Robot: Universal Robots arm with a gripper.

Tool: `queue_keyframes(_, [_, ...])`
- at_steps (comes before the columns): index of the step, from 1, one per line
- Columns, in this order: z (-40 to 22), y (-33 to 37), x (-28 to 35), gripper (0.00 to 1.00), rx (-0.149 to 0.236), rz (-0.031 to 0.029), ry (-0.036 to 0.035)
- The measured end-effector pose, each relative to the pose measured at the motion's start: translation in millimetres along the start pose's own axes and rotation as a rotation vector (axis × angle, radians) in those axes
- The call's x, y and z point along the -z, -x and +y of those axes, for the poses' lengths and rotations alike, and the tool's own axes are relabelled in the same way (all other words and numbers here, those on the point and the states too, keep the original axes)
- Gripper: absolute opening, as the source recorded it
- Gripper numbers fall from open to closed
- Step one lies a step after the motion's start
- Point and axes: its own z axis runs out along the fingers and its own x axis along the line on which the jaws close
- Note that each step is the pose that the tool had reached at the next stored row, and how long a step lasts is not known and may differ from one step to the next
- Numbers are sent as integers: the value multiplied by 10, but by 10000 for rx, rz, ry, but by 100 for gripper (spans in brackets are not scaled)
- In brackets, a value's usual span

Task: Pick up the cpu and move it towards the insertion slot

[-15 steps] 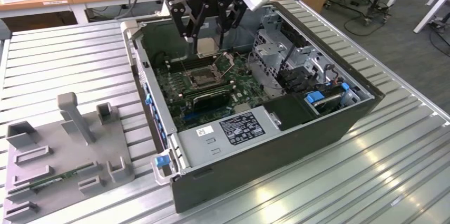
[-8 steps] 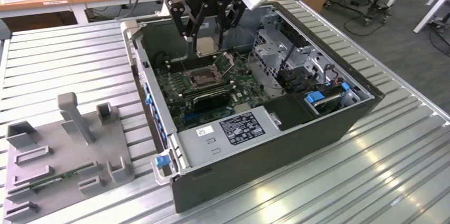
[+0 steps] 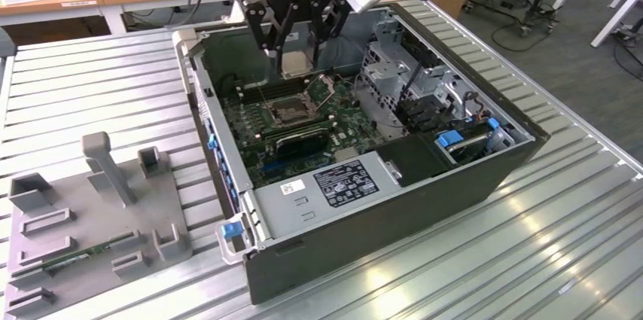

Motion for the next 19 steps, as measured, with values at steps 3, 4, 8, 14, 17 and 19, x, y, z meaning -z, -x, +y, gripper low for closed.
queue_keyframes(3, [29, 28, -14, 55, 0, 0, 1])
queue_keyframes(4, [39, 38, -20, 55, -1, 0, 1])
queue_keyframes(8, [71, 72, -38, 55, -1, 0, 1])
queue_keyframes(14, [113, 116, -68, 55, -2, 0, 0])
queue_keyframes(17, [135, 142, -86, 55, -2, 0, 0])
queue_keyframes(19, [150, 157, -97, 55, -2, 0, 1])
